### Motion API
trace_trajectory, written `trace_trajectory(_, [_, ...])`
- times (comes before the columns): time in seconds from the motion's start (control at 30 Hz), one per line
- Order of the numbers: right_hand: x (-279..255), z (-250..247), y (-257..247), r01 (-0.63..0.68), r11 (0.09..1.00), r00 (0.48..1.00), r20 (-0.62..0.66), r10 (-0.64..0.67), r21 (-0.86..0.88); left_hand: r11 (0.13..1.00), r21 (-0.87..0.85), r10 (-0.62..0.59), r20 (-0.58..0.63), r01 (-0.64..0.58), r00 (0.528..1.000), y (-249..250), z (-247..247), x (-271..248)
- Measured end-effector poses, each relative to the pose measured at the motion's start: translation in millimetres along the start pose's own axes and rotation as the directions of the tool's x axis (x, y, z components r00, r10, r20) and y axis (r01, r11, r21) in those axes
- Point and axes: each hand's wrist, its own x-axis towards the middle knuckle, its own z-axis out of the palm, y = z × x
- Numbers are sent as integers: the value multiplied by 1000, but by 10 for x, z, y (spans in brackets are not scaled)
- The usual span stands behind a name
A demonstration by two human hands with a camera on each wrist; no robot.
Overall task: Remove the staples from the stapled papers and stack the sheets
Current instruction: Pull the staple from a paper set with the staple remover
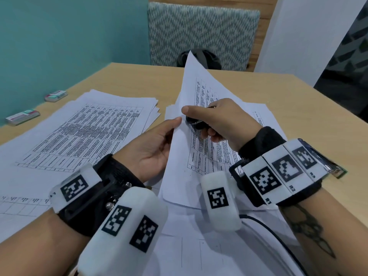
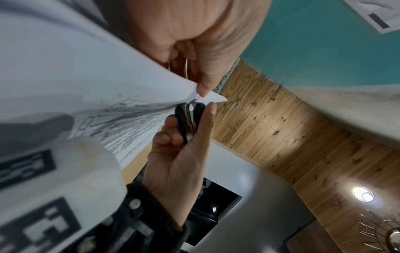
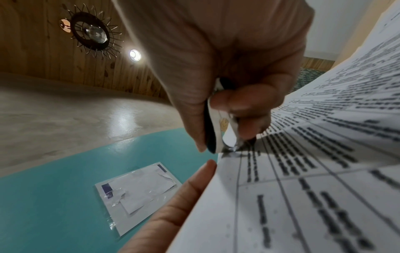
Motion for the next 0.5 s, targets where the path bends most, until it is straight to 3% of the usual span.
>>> trace_trajectory(0.23, [11,-3,-9,-16,1000,1000,-15,16,14,997,59,43,-15,-42,999,-2,-21,6])
trace_trajectory(0.4, [22,-15,10,-67,997,997,28,65,43,936,291,214,-29,-196,976,-14,-1,12])
trace_trajectory(0.5, [41,-27,12,-81,994,996,31,79,79,911,336,257,-12,-239,966,-18,-8,40])
